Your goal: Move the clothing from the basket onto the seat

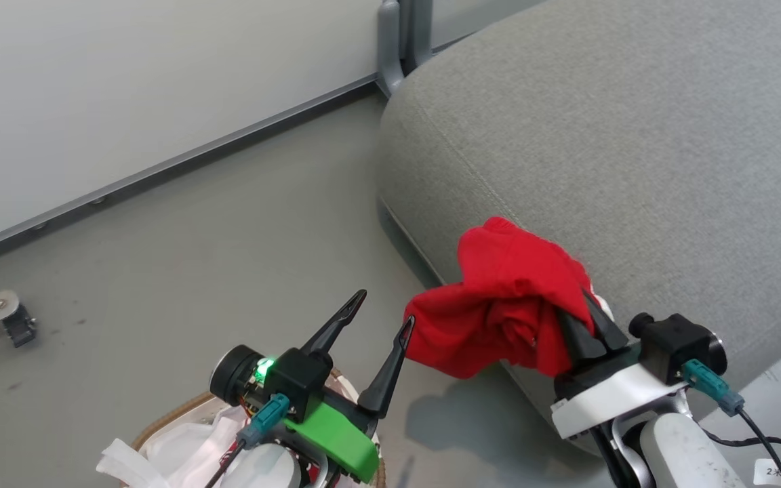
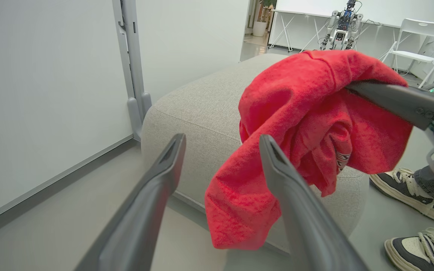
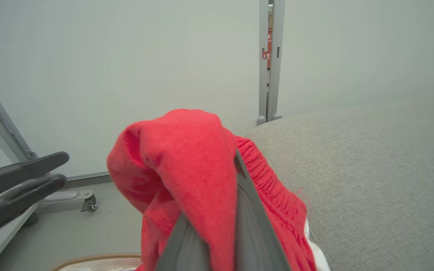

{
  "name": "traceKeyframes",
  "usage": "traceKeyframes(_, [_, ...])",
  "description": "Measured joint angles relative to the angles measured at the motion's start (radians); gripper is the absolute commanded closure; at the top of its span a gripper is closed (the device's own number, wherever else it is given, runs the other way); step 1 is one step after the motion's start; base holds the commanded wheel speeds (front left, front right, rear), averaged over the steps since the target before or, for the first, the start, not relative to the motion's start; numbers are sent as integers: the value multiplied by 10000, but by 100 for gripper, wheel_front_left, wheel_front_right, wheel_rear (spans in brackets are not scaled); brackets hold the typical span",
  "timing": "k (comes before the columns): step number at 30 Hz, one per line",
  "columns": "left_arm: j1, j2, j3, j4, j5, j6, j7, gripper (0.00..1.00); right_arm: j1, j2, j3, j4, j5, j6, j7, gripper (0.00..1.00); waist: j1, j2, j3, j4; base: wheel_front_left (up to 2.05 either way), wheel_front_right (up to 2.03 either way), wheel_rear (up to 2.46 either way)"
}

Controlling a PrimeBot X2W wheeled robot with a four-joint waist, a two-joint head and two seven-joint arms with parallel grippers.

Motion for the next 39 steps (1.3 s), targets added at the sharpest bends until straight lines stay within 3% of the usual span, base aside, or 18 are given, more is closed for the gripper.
traceKeyframes(6, [-141, 267, -211, -17, -52, 0, 2, 0, -469, -61, -926, -130, -709, 0, 0, 100, 0, 0, 516, -565, 0, 0, 0])
traceKeyframes(14, [-739, 965, -537, -261, -180, 0, 0, 0, -2601, -1208, -1839, 652, -1611, 0, 0, 100, 0, 0, 1471, -395, 0, 0, 0])
traceKeyframes(21, [-1557, 1444, -1093, -495, -364, 0, 0, 0, -4718, -2414, -2690, 1824, -2104, 0, 0, 100, 0, 0, 2576, 203, 0, 0, 0])
traceKeyframes(28, [-2266, 1804, -1388, -713, -518, 0, 2, 0, -6589, -3175, -3336, 3156, -2694, 0, 52, 100, 1, 0, 3768, 913, 0, 0, 0])
traceKeyframes(34, [-2807, 1871, -1455, -882, -593, 0, 2, 0, -7479, -3595, -4769, 3655, -3411, 0, 520, 100, 2, 0, 4671, 1560, 0, 0, 0])
traceKeyframes(39, [-2961, 1933, -1450, -995, -610, 0, 2, 0, -7768, -3459, -6098, 3540, -4343, 0, 1091, 100, 2, 0, 5354, 2077, 0, 0, 0])
